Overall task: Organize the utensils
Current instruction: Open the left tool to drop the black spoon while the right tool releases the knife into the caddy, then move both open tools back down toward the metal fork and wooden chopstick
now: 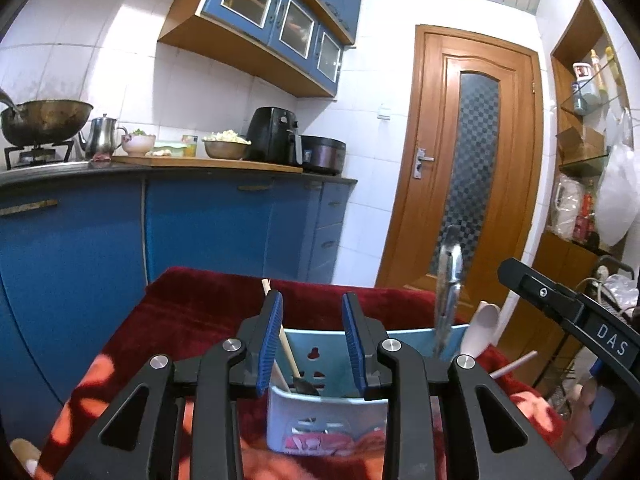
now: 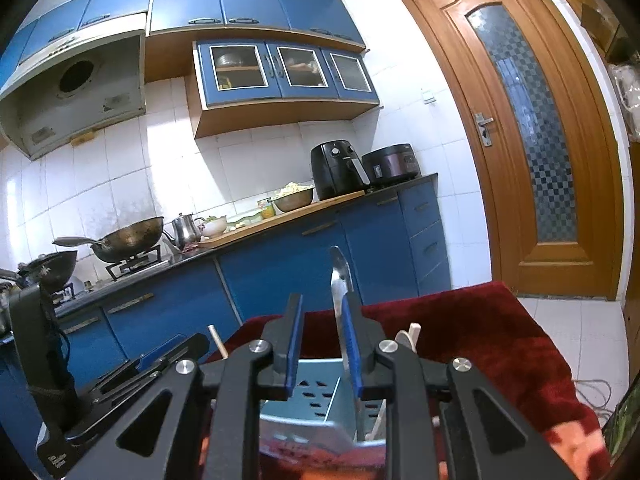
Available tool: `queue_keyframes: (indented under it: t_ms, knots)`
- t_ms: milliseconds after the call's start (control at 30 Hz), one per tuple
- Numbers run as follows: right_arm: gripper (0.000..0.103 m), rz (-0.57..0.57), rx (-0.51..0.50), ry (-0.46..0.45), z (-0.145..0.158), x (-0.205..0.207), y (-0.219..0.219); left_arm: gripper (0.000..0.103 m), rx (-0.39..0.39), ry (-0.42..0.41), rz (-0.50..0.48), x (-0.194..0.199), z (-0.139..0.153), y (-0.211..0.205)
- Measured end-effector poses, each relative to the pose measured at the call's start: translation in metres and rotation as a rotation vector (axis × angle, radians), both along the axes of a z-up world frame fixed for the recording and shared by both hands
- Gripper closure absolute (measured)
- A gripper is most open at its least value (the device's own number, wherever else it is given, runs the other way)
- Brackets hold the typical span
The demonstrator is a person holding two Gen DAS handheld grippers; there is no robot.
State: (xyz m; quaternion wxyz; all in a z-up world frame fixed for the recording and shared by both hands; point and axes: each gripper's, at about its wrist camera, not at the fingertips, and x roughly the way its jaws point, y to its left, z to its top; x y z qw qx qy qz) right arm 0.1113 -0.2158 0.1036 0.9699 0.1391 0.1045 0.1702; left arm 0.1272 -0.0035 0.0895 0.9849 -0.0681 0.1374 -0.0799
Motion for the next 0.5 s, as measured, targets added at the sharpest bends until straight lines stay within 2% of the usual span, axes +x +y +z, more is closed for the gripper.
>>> queue_keyframes:
  t_ms: [267,500]
  knots:
    - [0.079,0.01,0.014,0.037,0.007,-0.026,-0.004,0.071,-0.009,0.045,-0.038,-0.028,0.006,0.006]
    - [0.078,0.013,0.002,0.098,-0.002,-0.052,-0.004,0.071,-0.004,0.112,-0.054,-0.049,0.001,0.007]
